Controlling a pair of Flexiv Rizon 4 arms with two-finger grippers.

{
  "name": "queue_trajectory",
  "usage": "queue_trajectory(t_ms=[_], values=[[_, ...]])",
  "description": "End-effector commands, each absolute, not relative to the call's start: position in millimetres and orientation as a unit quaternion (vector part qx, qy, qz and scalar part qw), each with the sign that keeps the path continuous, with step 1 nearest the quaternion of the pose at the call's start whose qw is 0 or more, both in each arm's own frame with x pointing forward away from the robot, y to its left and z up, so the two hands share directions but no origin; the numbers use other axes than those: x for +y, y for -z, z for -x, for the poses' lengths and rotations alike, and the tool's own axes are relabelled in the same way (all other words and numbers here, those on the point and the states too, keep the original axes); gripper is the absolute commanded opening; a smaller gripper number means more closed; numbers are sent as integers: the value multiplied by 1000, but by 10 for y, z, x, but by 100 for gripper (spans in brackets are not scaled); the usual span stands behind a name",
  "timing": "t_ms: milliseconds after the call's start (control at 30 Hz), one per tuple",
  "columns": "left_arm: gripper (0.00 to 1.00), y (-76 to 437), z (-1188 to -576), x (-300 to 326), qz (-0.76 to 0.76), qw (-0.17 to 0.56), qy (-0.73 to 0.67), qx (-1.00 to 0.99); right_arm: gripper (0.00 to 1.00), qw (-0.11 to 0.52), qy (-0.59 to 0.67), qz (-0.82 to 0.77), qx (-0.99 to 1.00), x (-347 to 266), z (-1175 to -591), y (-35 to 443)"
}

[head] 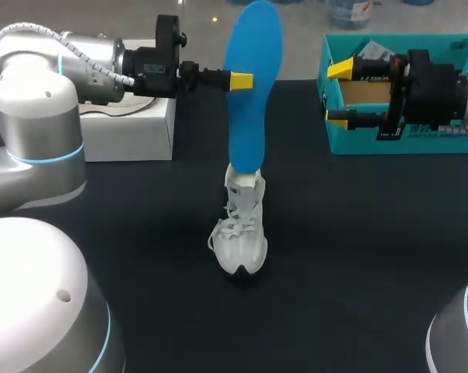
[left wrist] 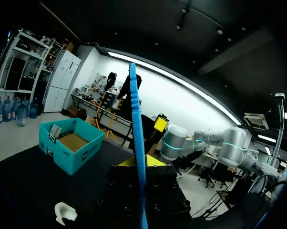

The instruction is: Take the shoe out of the shoebox, open the shoe tongue, remove and reinsert the insole, then place the shoe into the shoebox

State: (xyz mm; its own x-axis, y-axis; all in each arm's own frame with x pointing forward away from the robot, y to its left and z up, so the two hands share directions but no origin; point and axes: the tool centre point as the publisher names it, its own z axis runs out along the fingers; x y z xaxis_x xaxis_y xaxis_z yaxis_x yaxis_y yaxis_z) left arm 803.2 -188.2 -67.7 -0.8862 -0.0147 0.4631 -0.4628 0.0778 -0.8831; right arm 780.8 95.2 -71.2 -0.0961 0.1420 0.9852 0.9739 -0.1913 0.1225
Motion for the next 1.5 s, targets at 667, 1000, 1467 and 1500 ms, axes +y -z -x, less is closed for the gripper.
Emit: queue_trajectory(t_ms=[667, 1000, 1467, 1500], values=[[0, 704, -8062, -1904, -294, 297, -596, -686, 100, 384, 540, 553, -506, 967, -7806, 713], [0, 676, -8036, -1919, -398, 453, -557, -571, 100, 384, 540, 553, -506, 967, -7806, 713], [0, 956, -8042, -2065, -421, 464, -535, -567, 100, 384, 540, 553, -506, 967, -7806, 713], [0, 980, -8047, -2080, -425, 467, -533, -563, 100, 384, 540, 553, -506, 967, -7806, 713]])
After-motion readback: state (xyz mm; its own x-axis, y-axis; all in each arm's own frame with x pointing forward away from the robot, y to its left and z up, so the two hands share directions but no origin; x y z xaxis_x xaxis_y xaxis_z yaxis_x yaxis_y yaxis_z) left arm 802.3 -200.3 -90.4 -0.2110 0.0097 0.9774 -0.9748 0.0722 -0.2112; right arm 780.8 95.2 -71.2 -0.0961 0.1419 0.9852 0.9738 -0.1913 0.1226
